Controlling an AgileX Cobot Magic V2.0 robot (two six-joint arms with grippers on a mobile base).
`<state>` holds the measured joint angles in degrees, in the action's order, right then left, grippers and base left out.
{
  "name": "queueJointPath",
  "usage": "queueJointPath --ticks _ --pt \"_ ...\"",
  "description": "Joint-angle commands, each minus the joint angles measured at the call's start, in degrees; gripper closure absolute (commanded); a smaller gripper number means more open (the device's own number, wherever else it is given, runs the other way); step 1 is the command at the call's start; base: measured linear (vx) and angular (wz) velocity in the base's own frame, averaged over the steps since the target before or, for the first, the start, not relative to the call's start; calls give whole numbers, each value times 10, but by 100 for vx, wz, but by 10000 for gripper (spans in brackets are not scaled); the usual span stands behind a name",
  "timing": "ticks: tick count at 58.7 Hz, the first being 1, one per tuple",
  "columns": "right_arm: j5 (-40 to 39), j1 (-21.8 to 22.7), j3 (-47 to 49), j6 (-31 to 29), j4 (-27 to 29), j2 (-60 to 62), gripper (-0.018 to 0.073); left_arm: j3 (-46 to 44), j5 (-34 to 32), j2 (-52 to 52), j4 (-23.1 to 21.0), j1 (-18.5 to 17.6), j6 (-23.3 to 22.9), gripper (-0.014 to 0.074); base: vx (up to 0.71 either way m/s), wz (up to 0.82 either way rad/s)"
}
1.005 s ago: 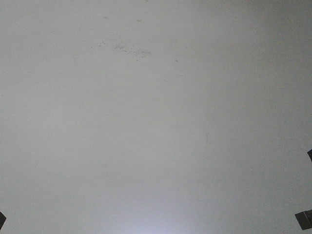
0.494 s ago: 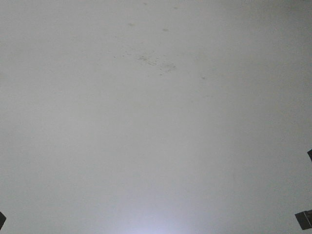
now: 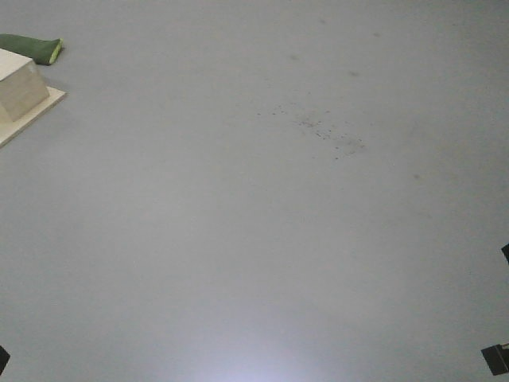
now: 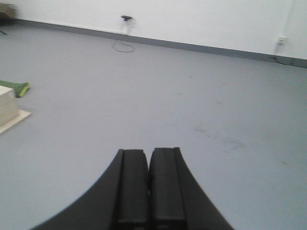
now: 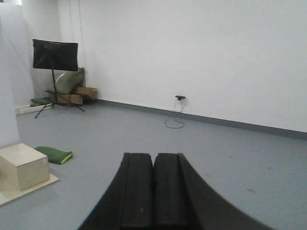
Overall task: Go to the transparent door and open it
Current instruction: 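Drive up to the white-framed glass sliding door and stop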
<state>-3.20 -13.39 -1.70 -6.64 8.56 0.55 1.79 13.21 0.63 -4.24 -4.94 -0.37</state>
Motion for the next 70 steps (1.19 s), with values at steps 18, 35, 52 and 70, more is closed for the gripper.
queueJointPath --ticks 18,35,52,70 --pt "-46 3 -2 -2 -3 3 568 6 -45 8 -6 -3 -5 603 47 50" --pt "-46 3 -2 -2 -3 3 568 6 -45 8 -6 -3 -5 603 46 50" --pt "-46 3 -2 -2 -3 3 568 6 -45 8 -6 -3 -5 603 43 51" --pt "-46 3 -2 -2 -3 3 568 6 -45 8 -6 -3 -5 603 41 63"
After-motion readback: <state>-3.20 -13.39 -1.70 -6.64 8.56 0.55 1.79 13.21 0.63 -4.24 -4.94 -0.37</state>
